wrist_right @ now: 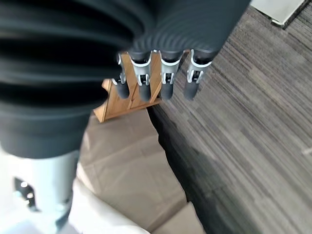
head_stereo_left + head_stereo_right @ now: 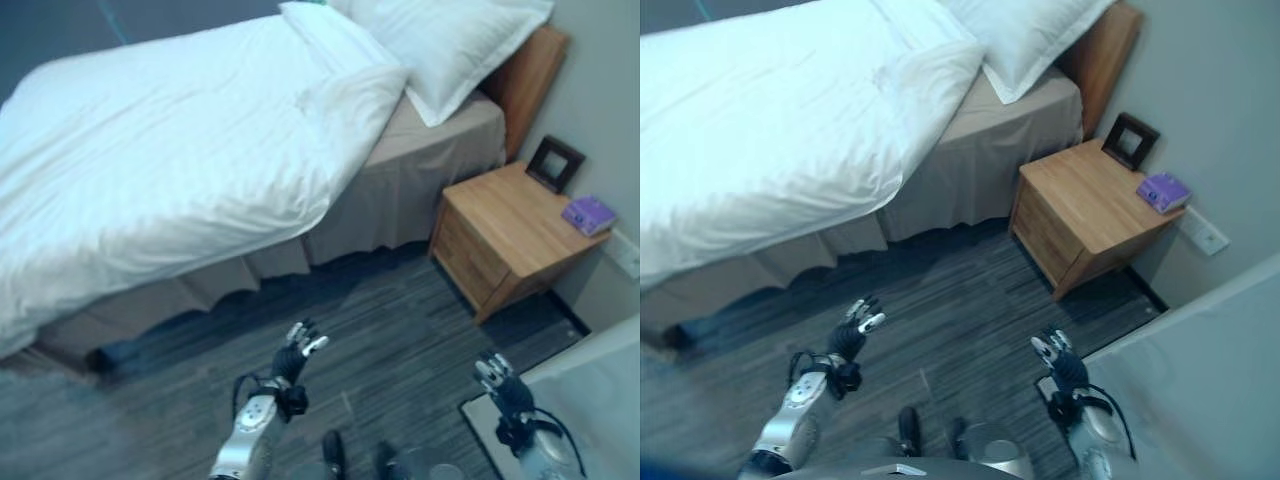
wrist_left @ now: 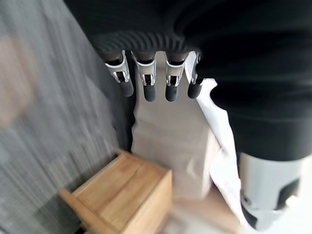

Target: Making the bed.

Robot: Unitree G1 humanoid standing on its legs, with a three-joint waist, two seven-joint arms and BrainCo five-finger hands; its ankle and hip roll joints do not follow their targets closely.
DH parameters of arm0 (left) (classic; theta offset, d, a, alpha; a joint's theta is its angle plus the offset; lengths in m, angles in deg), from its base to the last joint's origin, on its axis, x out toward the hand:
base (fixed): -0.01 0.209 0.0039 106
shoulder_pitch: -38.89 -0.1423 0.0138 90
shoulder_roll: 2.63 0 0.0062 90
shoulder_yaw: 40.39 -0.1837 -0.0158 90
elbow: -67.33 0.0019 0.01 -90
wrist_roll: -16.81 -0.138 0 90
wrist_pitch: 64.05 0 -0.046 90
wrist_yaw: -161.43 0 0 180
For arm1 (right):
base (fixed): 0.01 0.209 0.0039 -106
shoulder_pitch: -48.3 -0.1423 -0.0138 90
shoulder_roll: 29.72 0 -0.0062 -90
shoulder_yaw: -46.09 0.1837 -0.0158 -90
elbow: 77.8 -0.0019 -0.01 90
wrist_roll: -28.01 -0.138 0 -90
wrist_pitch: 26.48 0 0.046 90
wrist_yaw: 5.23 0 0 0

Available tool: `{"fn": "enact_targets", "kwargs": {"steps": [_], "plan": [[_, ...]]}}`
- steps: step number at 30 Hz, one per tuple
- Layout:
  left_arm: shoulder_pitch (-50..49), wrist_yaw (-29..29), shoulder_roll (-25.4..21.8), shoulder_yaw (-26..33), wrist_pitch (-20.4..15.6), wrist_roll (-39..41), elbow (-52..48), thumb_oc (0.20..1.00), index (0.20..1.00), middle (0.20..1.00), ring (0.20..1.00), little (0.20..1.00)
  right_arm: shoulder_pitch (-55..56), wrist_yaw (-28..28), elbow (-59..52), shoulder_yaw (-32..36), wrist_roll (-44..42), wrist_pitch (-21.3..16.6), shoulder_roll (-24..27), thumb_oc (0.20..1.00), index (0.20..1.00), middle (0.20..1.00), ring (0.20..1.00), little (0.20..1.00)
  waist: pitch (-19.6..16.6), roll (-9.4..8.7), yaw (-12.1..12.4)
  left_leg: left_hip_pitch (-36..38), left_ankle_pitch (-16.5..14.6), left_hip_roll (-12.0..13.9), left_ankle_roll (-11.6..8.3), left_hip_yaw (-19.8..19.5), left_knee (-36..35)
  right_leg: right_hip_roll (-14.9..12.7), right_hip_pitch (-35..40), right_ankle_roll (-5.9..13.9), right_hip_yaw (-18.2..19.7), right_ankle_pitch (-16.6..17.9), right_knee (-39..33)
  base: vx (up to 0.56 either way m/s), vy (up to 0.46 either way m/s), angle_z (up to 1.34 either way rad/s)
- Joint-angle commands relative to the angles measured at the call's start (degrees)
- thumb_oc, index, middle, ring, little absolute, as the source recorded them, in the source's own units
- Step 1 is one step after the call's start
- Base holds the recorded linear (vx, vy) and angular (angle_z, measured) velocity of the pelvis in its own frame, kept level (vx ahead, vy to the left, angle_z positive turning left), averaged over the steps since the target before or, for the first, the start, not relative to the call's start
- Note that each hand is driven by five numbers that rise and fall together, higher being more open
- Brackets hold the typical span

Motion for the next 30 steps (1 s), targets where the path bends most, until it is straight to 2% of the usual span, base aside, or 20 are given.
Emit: {"fn": "enact_targets", "kwargs": {"steps": [1,3,6,18,21,22,23,24,25,26,27,28,29,30], "plan": [[1.1,0.2,-3.7,1.2,-2.7,-1.5,-1.8,1.0,1.0,1.0,1.0,1.0,-1.7,0.7,-2.6,-0.9,0.5,-1.9,-3.1,1.0,1.0,1.0,1.0,1.0,-1.3,-4.43,0.9,1.8,-0.4,-4.6,0.01,1.3,-0.1,-4.2,4.4,5.38,2.6,9.6,-11.9,0.02,0.085,0.01],[1.2,0.0,-3.8,1.1,-2.6,-1.5,-1.3,1.0,1.0,1.0,1.0,1.0,-1.8,0.8,-2.9,-1.3,0.4,-1.7,-3.5,1.0,1.0,1.0,1.0,1.0,-1.0,-3.92,0.8,2.3,-0.8,-5.0,0.5,1.5,-0.2,-4.5,3.9,5.78,2.7,9.0,-10.4,0.04,0.134,-0.1],[0.6,-0.6,-4.4,2.2,-2.7,-1.8,-0.9,1.0,1.0,1.0,1.0,1.0,-2.3,1.1,-3.0,-2.7,1.4,-1.5,-3.4,1.0,1.0,1.0,1.0,1.0,-0.1,-4.07,1.4,2.2,-1.9,-5.3,1.12,1.3,1.2,-4.9,3.1,6.01,3.7,9.0,-7.8,0.04,0.114,0.0],[0.3,-2.0,-5.5,4.2,-3.1,-1.9,-0.5,1.0,1.0,1.0,1.0,1.0,-3.3,1.3,-2.7,-3.7,2.2,-1.3,-2.9,1.0,1.0,1.0,1.0,1.0,-0.6,-5.07,2.9,2.5,-2.7,-5.7,2.14,1.4,-0.2,-4.5,2.5,6.86,5.4,8.9,-7.7,0.03,0.038,-0.01],[0.4,-2.2,-5.6,4.4,-3.1,-1.5,-0.5,1.0,1.0,1.0,1.0,1.0,-4.1,1.0,-2.3,-3.8,2.0,-1.5,-2.9,1.0,1.0,1.0,1.0,1.0,0.0,-5.5,3.5,2.1,-3.5,-5.5,2.42,1.5,1.1,-4.4,1.8,6.95,5.6,8.6,-6.3,-0.01,-0.001,-0.23],[0.3,-2.3,-5.5,4.2,-3.0,-1.5,-0.5,1.0,1.0,1.0,1.0,1.0,-4.4,1.0,-2.0,-3.9,2.0,-1.5,-3.2,1.0,1.0,1.0,1.0,1.0,0.5,-5.72,4.1,2.0,-4.2,-5.4,2.83,1.6,1.8,-4.3,0.1,7.58,4.8,8.8,-2.3,-0.02,-0.002,-0.31],[0.2,-2.6,-5.6,4.4,-3.0,-1.6,-0.2,1.0,1.0,1.0,1.0,1.0,-4.9,0.8,-1.7,-4.1,2.0,-1.6,-3.5,1.0,1.0,1.0,1.0,1.0,1.1,-5.91,4.4,2.3,-4.4,-5.3,3.08,2.0,1.9,-4.3,-2.1,8.93,3.9,11.1,1.5,-0.02,-0.002,-0.24],[0.3,-2.6,-5.6,4.5,-3.0,-1.6,-0.2,1.0,1.0,1.0,1.0,1.0,-5.0,0.8,-1.7,-4.1,2.0,-1.6,-3.5,1.0,1.0,1.0,1.0,1.0,1.1,-5.94,4.4,2.2,-4.5,-5.4,3.09,2.1,1.9,-4.3,-2.3,8.94,4.0,11.0,1.6,-0.04,0.06,-0.2],[-0.5,-2.6,-6.0,4.7,-2.9,-1.6,-0.4,1.0,1.0,1.0,1.0,1.0,-5.5,0.9,-2.1,-4.4,1.6,-1.9,-4.0,1.0,1.0,1.0,1.0,1.0,3.3,-4.91,4.2,3.5,-5.1,-4.4,3.57,2.7,2.1,-4.7,-9.6,12.35,1.1,18.5,17.3,-0.03,0.061,-0.27],[-0.5,-2.6,-6.0,4.7,-2.9,-1.6,-0.4,1.0,1.0,1.0,1.0,1.0,-5.5,0.9,-2.1,-4.4,1.6,-1.9,-4.0,1.0,1.0,1.0,1.0,1.0,3.2,-4.99,4.2,3.4,-5.2,-4.5,3.58,2.7,2.2,-4.8,-9.8,12.36,1.1,18.4,17.5,0.0,0.092,-0.27],[-0.6,-2.7,-6.3,4.6,-2.8,-2.1,-0.3,1.0,1.0,1.0,1.0,1.0,-5.6,0.9,-2.5,-4.6,1.8,-1.9,-4.1,1.0,1.0,1.0,1.0,1.0,4.1,-4.54,4.0,4.4,-5.7,-4.3,3.8,2.7,2.3,-5.9,-11.7,12.3,-0.8,20.3,20.9,0.08,0.044,-0.11],[-0.5,-2.7,-6.6,4.7,-2.7,-2.7,-0.3,1.0,1.0,1.0,1.0,1.0,-5.7,0.8,-2.4,-4.5,1.8,-1.9,-4.3,1.0,1.0,1.0,1.0,1.0,4.5,-4.19,3.6,5.5,-6.1,-4.0,3.73,2.5,2.1,-7.1,-14.1,11.96,-2.0,21.5,21.4,0.14,0.051,0.17],[-0.5,-2.6,-6.7,4.7,-2.7,-3.0,-0.4,1.0,1.0,1.0,1.0,1.0,-5.7,0.7,-2.3,-4.4,1.7,-1.9,-4.4,1.0,1.0,1.0,1.0,1.0,4.9,-3.96,3.0,6.5,-6.4,-3.9,3.59,2.0,1.9,-8.4,-15.6,11.67,-2.6,21.0,21.2,0.23,0.0,0.39],[-0.3,-2.5,-6.8,4.9,-2.7,-3.3,-0.4,1.0,1.0,1.0,1.0,1.0,-5.7,0.6,-2.1,-4.3,1.4,-1.8,-4.6,1.0,1.0,1.0,1.0,1.0,4.8,-4.11,2.5,7.7,-7.0,-4.0,3.14,1.6,1.6,-9.6,-17.2,11.19,-2.8,21.3,17.1,0.18,-0.013,0.49]]}}
